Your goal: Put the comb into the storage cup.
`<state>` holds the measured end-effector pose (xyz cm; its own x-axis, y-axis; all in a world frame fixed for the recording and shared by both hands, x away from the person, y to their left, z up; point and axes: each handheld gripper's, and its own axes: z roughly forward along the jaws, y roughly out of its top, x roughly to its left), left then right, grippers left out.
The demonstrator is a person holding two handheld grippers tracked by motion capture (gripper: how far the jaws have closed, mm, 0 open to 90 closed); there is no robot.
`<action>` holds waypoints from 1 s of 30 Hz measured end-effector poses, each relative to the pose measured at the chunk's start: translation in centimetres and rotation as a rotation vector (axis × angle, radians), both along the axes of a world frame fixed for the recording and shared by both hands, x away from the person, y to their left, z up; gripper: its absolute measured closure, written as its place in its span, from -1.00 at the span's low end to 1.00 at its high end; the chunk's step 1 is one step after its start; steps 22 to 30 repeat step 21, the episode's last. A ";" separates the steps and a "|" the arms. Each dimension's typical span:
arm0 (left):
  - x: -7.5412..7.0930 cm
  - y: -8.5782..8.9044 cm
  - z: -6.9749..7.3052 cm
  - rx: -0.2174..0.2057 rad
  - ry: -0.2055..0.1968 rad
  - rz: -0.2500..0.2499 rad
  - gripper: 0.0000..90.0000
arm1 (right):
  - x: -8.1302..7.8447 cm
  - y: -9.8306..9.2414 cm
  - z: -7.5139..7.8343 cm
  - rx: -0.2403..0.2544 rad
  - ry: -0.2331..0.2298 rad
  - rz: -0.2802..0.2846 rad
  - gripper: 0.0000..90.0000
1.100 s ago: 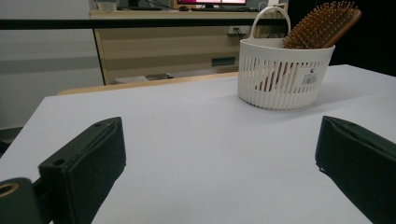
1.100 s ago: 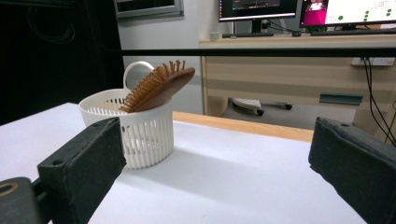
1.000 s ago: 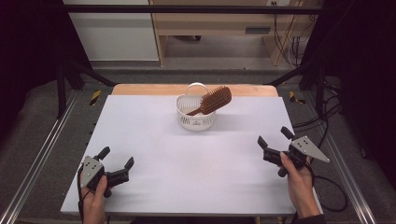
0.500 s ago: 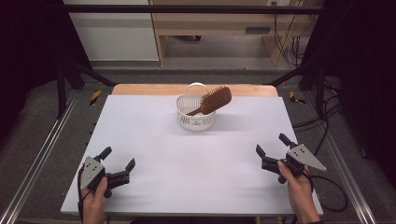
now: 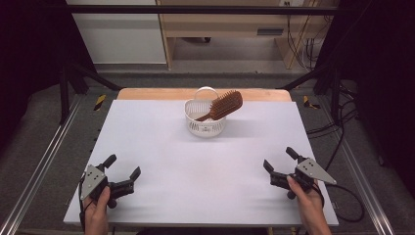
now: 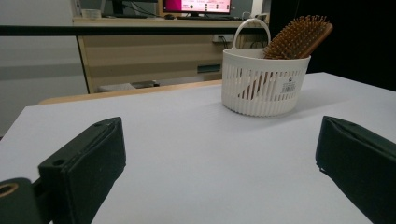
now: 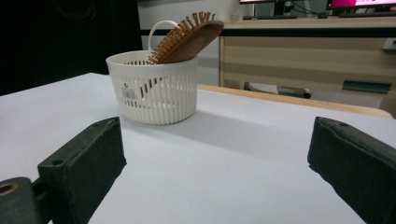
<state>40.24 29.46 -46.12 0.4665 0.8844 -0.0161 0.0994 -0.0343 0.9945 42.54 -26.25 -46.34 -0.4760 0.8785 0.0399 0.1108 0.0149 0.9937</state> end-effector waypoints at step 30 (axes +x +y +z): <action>0.0 -0.7 0.1 -0.005 -0.006 -0.039 -0.97 | 0.6 4.1 -0.5 0.009 -0.023 0.098 -0.89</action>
